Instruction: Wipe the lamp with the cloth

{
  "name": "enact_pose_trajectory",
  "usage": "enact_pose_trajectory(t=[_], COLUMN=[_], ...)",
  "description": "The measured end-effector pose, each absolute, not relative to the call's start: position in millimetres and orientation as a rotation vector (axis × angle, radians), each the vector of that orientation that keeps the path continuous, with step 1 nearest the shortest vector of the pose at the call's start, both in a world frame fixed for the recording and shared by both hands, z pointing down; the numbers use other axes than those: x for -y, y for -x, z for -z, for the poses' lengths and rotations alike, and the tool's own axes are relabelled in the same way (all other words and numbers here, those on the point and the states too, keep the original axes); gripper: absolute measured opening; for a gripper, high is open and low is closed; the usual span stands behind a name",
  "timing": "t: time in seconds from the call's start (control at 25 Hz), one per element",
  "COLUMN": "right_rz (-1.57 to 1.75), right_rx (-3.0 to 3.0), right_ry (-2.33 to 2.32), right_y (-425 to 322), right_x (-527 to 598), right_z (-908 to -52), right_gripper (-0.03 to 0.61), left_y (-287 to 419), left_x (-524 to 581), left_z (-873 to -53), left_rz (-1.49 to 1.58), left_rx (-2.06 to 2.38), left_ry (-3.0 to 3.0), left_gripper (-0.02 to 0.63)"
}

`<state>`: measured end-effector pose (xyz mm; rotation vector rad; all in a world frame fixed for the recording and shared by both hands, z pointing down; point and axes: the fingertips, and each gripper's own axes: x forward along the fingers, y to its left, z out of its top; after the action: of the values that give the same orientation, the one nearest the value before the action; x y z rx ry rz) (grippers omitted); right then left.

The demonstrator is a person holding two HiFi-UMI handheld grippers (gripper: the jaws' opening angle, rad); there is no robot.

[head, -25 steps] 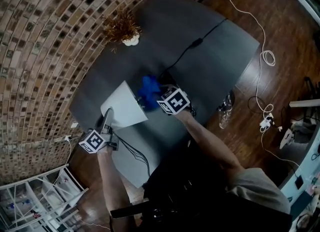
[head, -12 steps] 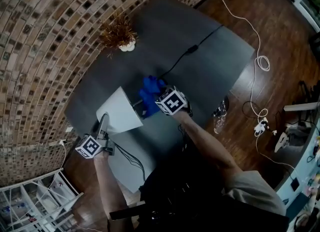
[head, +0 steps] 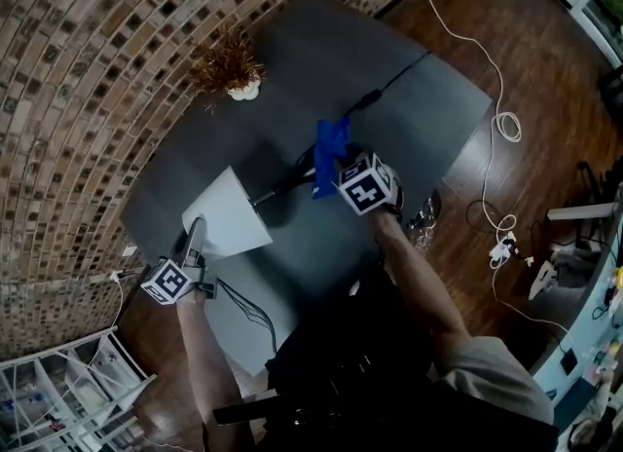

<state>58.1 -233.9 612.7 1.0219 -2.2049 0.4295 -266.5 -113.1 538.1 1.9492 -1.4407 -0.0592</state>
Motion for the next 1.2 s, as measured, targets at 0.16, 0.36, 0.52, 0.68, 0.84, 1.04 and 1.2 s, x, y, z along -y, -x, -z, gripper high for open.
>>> enact_pose_trajectory(t=[0.16,0.36,0.52,0.68,0.84,1.04,1.2], right_rz=[-0.622,-0.564,-0.499,-0.503,-0.616,-0.360,-0.414], right_rx=[2.461,2.344,2.229,2.237,2.555,2.616,2.509], right_ry=[-0.738,-0.681,-0.902,-1.101,-0.765,-0.540,-0.784], right_y=[27.1,61.9,-14.6,-73.8,6.2,113.4,62.7], right_x=[200.9,196.8,241.0,258.6,202.7,146.9,173.5], right_z=[-593.8,-640.5,-632.4,-607.0,-580.7,-616.1,-650.3], right_gripper=[0.084,0.086,0.086,0.084,0.084,0.084,0.084], left_y=[270.7,265.7,265.5,267.2,274.0,276.5,278.1], left_x=[109.6,104.8,108.2,113.5,119.3,124.7,129.8], left_z=[-538.3,-540.4,-538.6,-538.0,-538.3,-538.6,-539.2], left_rz=[0.065,0.036,0.044,0.043,0.073,0.095,0.081], left_rx=[1.449,1.449,1.446,1.444,1.449,1.448,1.438], left_ry=[-1.940,-1.934,-1.936,-1.935,-1.906,-1.877,-1.870], left_gripper=[0.172,0.172,0.172,0.172,0.172,0.172,0.173])
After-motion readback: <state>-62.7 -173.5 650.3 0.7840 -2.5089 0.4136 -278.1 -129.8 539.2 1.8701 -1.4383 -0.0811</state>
